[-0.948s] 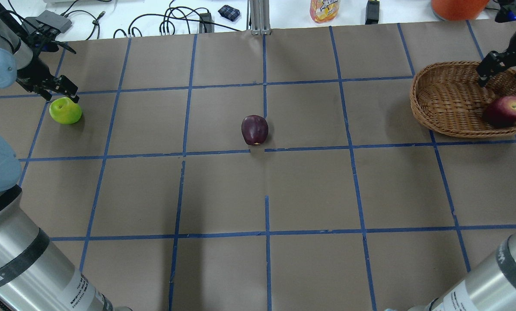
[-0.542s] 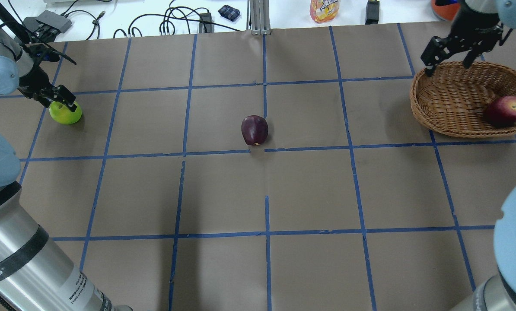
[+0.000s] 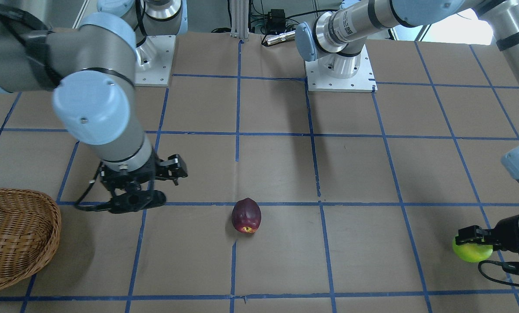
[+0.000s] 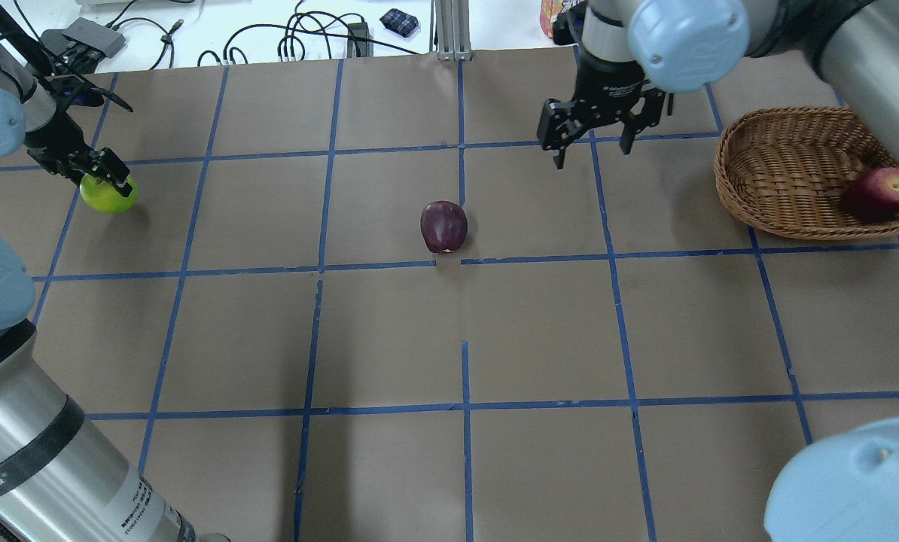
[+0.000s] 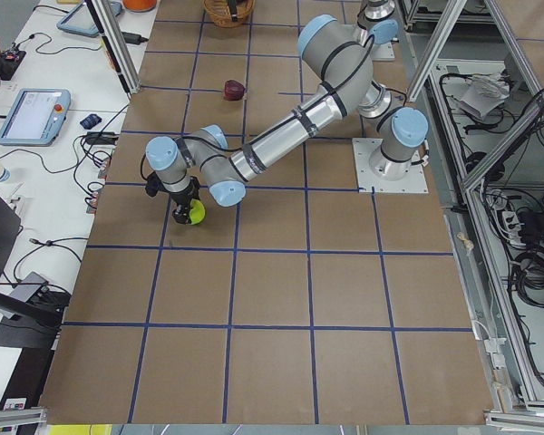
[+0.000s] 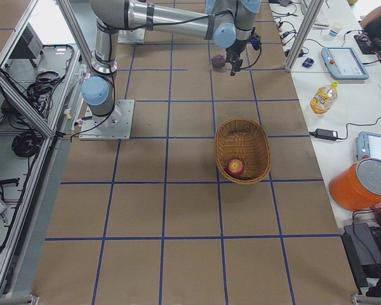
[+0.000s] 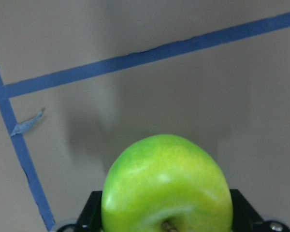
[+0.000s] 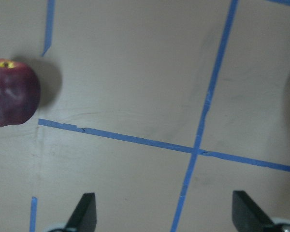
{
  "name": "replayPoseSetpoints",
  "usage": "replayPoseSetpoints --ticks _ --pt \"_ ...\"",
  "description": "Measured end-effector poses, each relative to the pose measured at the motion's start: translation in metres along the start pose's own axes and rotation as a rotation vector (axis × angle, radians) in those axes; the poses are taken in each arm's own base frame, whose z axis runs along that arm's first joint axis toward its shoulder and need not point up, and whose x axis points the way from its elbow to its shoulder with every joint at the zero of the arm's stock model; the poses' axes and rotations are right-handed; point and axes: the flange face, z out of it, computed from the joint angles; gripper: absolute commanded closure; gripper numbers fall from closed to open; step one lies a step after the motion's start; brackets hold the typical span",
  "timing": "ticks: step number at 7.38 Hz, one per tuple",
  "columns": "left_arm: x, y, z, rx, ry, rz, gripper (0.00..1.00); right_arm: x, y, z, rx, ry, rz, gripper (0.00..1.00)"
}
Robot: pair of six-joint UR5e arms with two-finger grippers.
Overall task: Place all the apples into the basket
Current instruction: 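Grasp dark apple with right gripper while left carries green apple centerward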
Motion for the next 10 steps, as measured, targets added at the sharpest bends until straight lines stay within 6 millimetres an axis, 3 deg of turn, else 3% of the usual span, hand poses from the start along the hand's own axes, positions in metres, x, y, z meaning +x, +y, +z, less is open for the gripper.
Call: replayPoseSetpoints --ticks 2,4,5,6,8,9,10 --pt "0.109 -0.014 -0.035 -0.012 0.099 -0.069 1.00 -0.075 -0.007 0.031 0.075 0.000 -0.039 0.00" --pt "0.215 -0.025 -0.034 -0.017 0.112 -0.142 1.00 -0.130 -0.022 0.078 0.154 -0.010 -0.038 0.00" --pt "0.252 -0.028 -0.028 -0.009 0.102 -0.141 1.00 -0.145 -0.027 0.097 0.169 -0.017 -0.040 0.00" --pt "0.275 -0.028 -0.020 -0.008 0.100 -0.146 1.00 -0.153 -0.034 0.114 0.184 -0.033 -0.042 0.00" --pt "0.295 -0.026 -0.011 -0.003 0.101 -0.163 1.00 -0.159 -0.046 0.146 0.190 -0.054 -0.041 0.00" --pt "0.305 -0.024 -0.012 0.006 0.100 -0.165 1.00 -0.160 -0.049 0.158 0.184 -0.055 -0.041 0.40" --pt "0.310 -0.022 -0.015 0.020 0.101 -0.172 1.00 -0.160 -0.051 0.167 0.176 -0.056 -0.042 0.99"
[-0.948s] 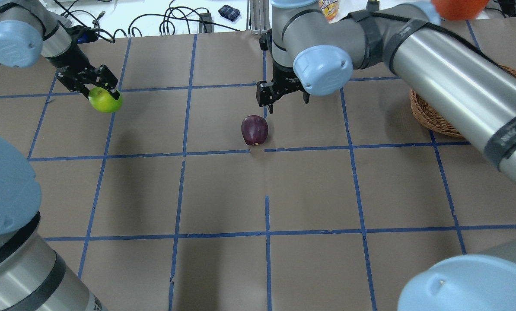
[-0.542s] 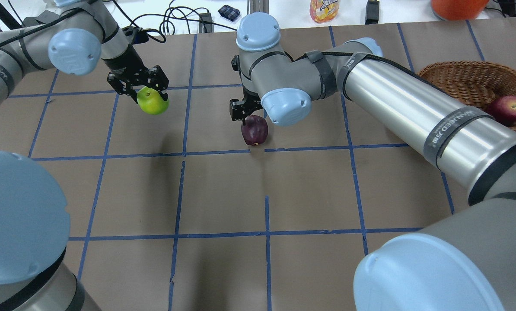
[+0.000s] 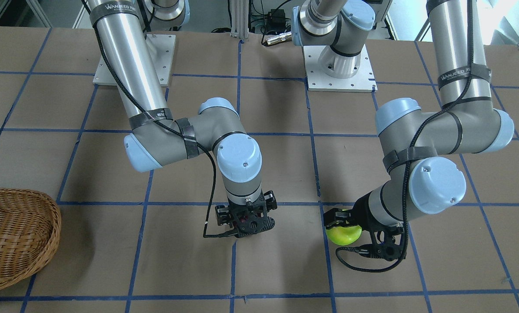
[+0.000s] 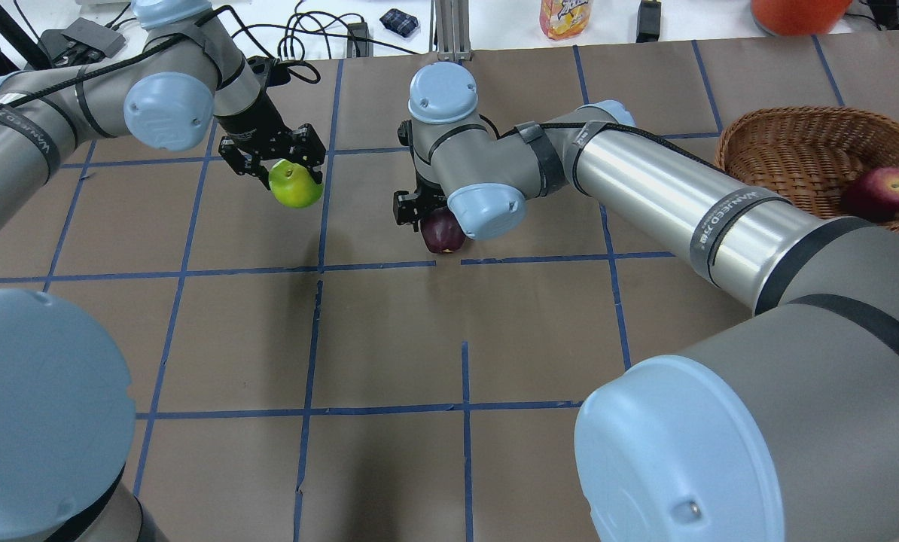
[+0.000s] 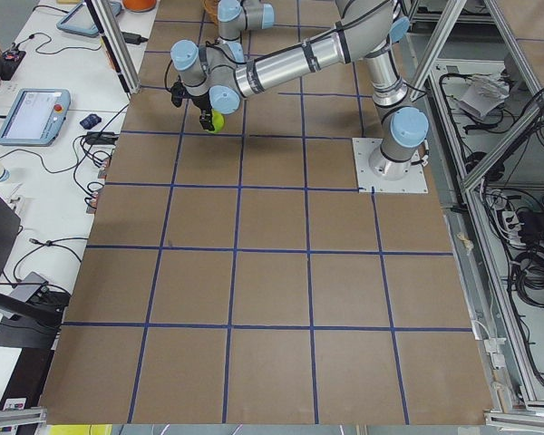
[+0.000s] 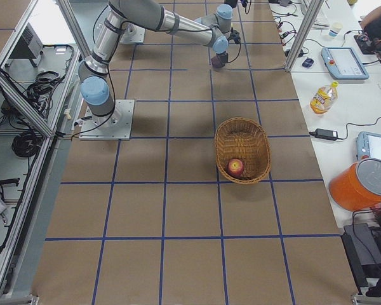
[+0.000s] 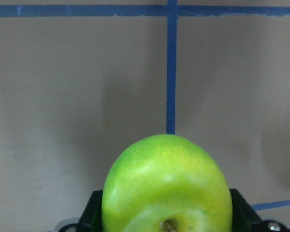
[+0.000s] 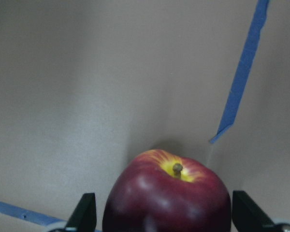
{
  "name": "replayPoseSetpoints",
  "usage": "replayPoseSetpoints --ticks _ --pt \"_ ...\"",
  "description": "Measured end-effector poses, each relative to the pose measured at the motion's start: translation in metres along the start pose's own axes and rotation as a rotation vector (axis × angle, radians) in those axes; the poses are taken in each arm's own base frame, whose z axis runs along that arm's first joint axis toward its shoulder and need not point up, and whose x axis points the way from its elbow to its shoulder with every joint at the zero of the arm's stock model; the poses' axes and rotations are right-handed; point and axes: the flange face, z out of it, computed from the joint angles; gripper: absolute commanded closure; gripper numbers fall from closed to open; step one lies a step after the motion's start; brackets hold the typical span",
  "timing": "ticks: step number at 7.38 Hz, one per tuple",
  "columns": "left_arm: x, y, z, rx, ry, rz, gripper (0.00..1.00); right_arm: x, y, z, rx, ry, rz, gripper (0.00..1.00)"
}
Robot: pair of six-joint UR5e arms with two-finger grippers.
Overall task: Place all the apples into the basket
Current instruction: 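Grasp dark apple with right gripper while left carries green apple centerward, then drop dark apple into basket with right while left sets green apple centrally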
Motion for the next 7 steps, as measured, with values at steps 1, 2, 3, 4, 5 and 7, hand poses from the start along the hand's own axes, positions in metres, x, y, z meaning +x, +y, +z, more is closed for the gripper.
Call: replayPoseSetpoints --ticks 1,2,3,4,5,7 --pt "0.002 0.002 -0.005 0.011 0.001 -0.011 1.00 0.001 0.000 0.004 -0.008 0.002 -0.001 1.00" --pt "0.006 0.005 -0.012 0.024 0.001 -0.027 1.00 0.005 0.001 0.003 -0.019 0.006 0.003 1.00" --pt "0.009 0.007 -0.013 0.024 0.004 -0.037 1.00 0.014 0.001 -0.007 -0.031 0.011 0.011 1.00" --pt "0.012 0.008 -0.008 0.017 0.019 -0.063 1.00 0.031 0.001 -0.029 -0.050 0.021 0.025 1.00" --pt "0.027 0.011 -0.005 0.018 0.059 -0.103 1.00 0.071 0.004 -0.064 -0.082 0.031 0.064 1.00" --pt "0.102 0.025 0.006 0.035 0.106 -0.082 1.00 0.192 0.017 -0.135 -0.122 0.033 0.144 1.00"
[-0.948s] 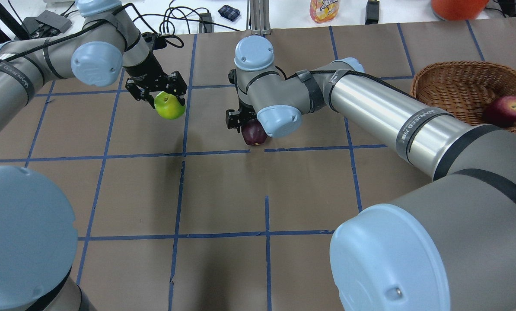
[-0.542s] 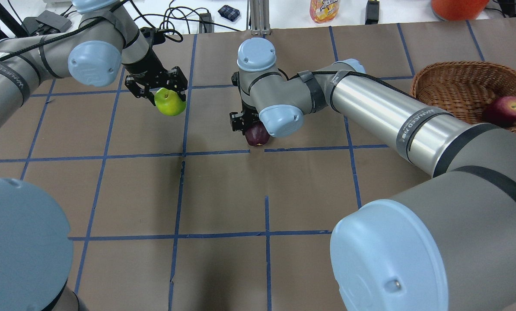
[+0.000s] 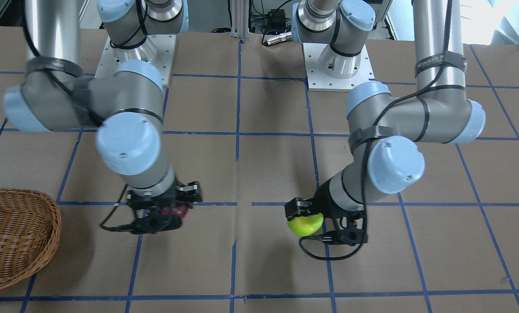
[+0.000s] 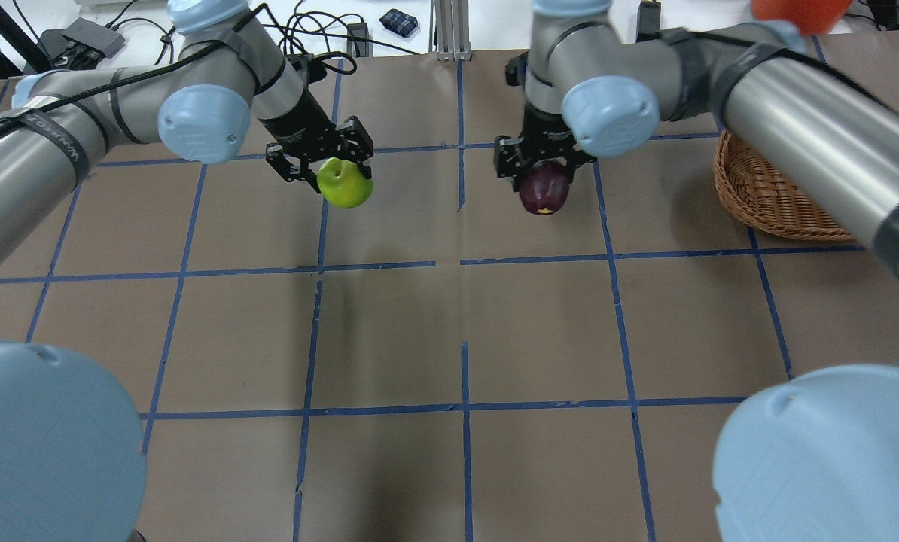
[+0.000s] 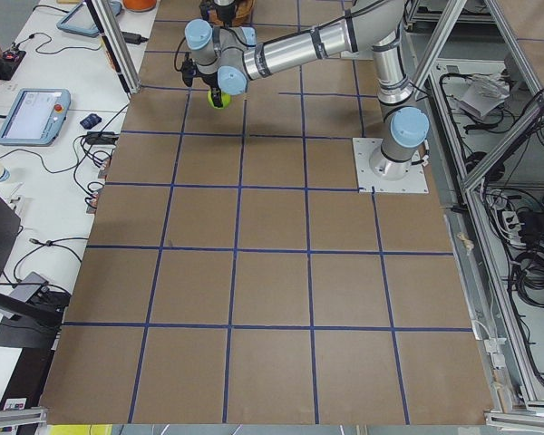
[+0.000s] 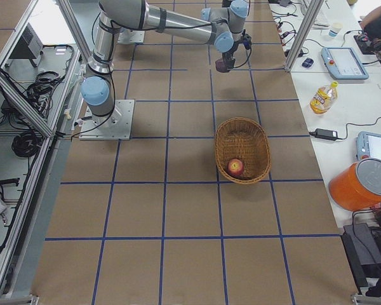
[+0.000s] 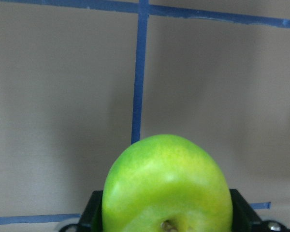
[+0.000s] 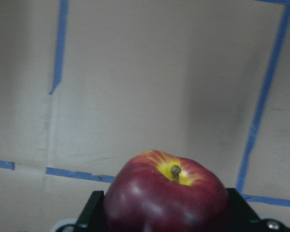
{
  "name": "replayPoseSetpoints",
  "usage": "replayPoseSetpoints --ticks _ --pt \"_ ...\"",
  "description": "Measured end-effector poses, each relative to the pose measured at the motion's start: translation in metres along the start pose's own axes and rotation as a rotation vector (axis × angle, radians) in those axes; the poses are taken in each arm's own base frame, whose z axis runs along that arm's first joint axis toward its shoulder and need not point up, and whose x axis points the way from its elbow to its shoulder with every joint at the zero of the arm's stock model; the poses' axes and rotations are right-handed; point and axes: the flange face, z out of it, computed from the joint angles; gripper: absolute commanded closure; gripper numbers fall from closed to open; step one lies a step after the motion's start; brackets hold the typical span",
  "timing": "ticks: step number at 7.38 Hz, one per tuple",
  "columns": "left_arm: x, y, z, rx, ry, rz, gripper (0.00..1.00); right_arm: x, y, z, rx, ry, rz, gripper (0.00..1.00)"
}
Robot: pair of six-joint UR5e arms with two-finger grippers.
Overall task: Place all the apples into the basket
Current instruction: 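Drop dark apple into basket with right while left sets green apple centrally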
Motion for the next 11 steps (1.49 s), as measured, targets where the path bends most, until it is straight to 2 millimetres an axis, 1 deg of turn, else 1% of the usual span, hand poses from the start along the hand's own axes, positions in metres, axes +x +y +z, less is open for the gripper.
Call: replayPoseSetpoints --ticks 1,2,3,4,5,6,7,8,9,10,11 --pt "0.038 0.011 0.022 0.038 -0.001 0.045 1.00 0.071 0.003 -0.020 -0.003 0.008 0.046 1.00" --pt "0.064 0.023 0.045 0.066 -0.020 0.076 1.00 0.135 0.007 -0.031 0.001 0.022 0.074 1.00" --pt "0.087 0.040 0.064 0.086 -0.057 0.110 1.00 0.192 0.011 -0.034 0.008 0.033 0.052 1.00" --pt "0.101 0.054 0.076 0.097 -0.092 0.137 0.53 0.239 0.014 -0.031 0.022 0.044 0.016 1.00" --pt "0.107 0.061 0.085 0.096 -0.109 0.149 0.01 0.282 0.013 -0.020 0.041 0.056 -0.006 1.00" --pt "0.109 0.065 0.094 0.083 -0.118 0.157 0.00 0.322 0.009 0.000 0.059 0.068 -0.014 1.00" --pt "0.109 0.067 0.102 0.074 -0.123 0.162 0.00 0.356 0.006 0.020 0.076 0.081 -0.021 1.00" --pt "0.109 0.066 0.100 0.087 -0.123 0.164 0.00 0.379 0.003 0.039 0.087 0.091 -0.035 1.00" --pt "0.104 0.059 0.081 0.117 -0.118 0.152 0.00 0.393 0.001 0.056 0.088 0.093 -0.038 0.89" --pt "0.081 0.045 0.044 0.142 -0.113 0.114 0.00 0.400 0.000 0.069 0.082 0.091 -0.037 0.16" --pt "0.043 0.026 -0.013 0.155 -0.115 0.086 0.00 0.404 0.001 0.076 0.075 0.088 -0.035 0.00"
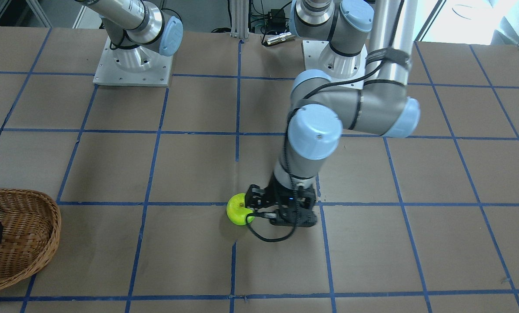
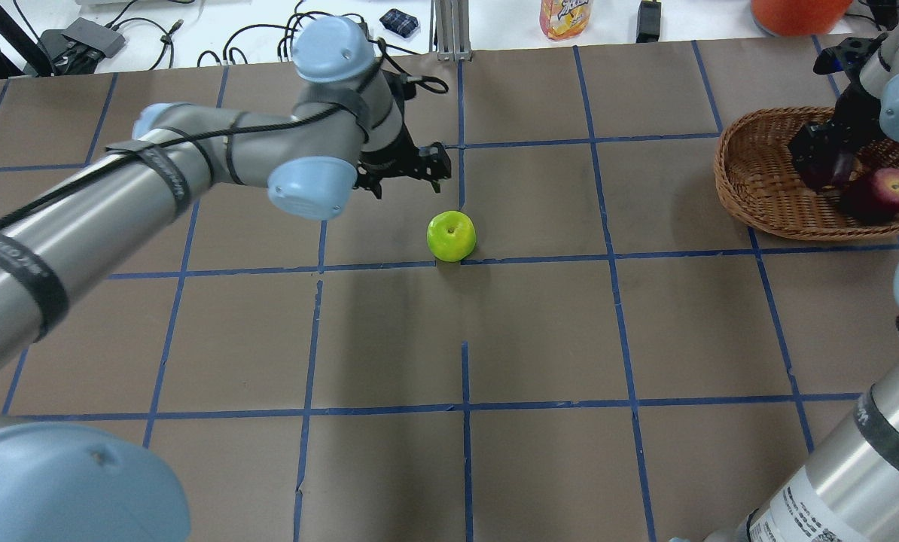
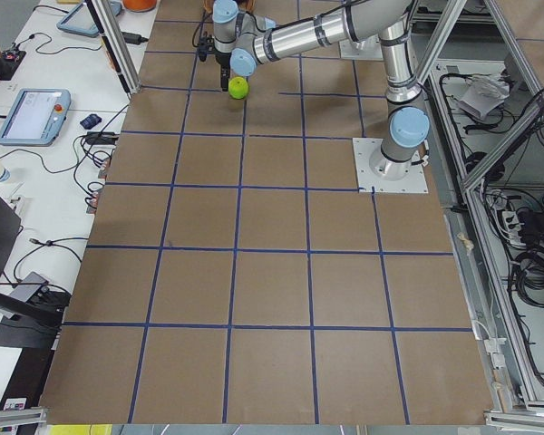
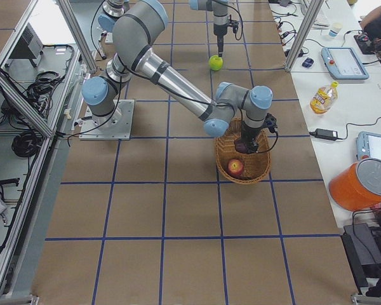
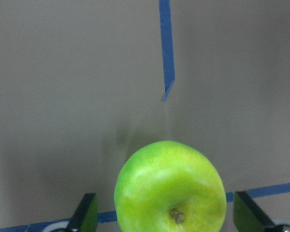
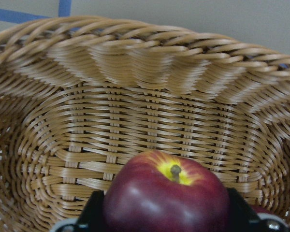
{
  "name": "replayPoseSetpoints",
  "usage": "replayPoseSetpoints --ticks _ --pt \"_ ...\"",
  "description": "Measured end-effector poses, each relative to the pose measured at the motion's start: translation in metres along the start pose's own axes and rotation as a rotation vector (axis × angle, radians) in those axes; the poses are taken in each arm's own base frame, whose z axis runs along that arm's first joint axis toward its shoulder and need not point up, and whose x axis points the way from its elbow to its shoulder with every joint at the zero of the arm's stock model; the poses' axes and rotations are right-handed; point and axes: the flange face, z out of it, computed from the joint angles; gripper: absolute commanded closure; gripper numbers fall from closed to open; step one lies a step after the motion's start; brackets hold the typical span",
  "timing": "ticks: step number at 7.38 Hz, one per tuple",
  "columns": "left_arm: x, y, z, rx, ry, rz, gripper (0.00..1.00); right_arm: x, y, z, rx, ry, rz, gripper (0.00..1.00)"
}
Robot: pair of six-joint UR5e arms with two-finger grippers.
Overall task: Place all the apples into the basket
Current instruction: 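Drop dark apple into basket with right while left sets green apple centrally, then move the right gripper to the green apple and grasp it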
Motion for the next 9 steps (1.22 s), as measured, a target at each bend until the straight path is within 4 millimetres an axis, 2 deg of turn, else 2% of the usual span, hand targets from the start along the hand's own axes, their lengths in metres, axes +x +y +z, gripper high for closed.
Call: replayPoseSetpoints --ticks 1,2,3,4,5,6,7,8,9 --pt "-0.053 -0.018 -0.059 -0.011 -0.013 0.006 0.00 0.006 0.005 0.005 -0.009 -0.006 0.009 0.00" --pt "-0.099 -0.018 -0.123 -0.042 -0.022 0.024 0.00 0.014 0.011 0.006 -0.018 -0.012 0.022 0.00" --pt "-0.122 -0.002 -0.182 -0.054 -0.025 0.046 0.00 0.018 0.014 0.004 -0.021 -0.013 0.029 0.00" --pt "-0.123 0.022 -0.223 -0.049 -0.029 0.062 0.00 0.018 0.015 -0.005 -0.016 -0.011 0.030 0.00" --pt "-0.117 0.042 -0.236 -0.055 -0.028 0.060 0.00 0.007 0.011 -0.019 -0.008 -0.016 0.020 0.00" --pt "-0.112 0.054 -0.231 -0.064 -0.027 0.048 0.00 -0.014 0.004 -0.033 -0.004 -0.020 -0.004 0.00" --pt "-0.110 0.065 -0.229 -0.057 -0.030 0.045 0.00 -0.037 -0.001 -0.055 -0.004 -0.021 -0.020 0.00" --pt "-0.110 0.075 -0.232 -0.046 -0.050 0.044 0.00 -0.068 -0.003 -0.078 -0.013 -0.028 -0.009 0.00" --pt "-0.114 0.080 -0.234 -0.044 -0.084 0.040 0.00 -0.113 -0.011 -0.093 -0.029 -0.038 0.011 0.00"
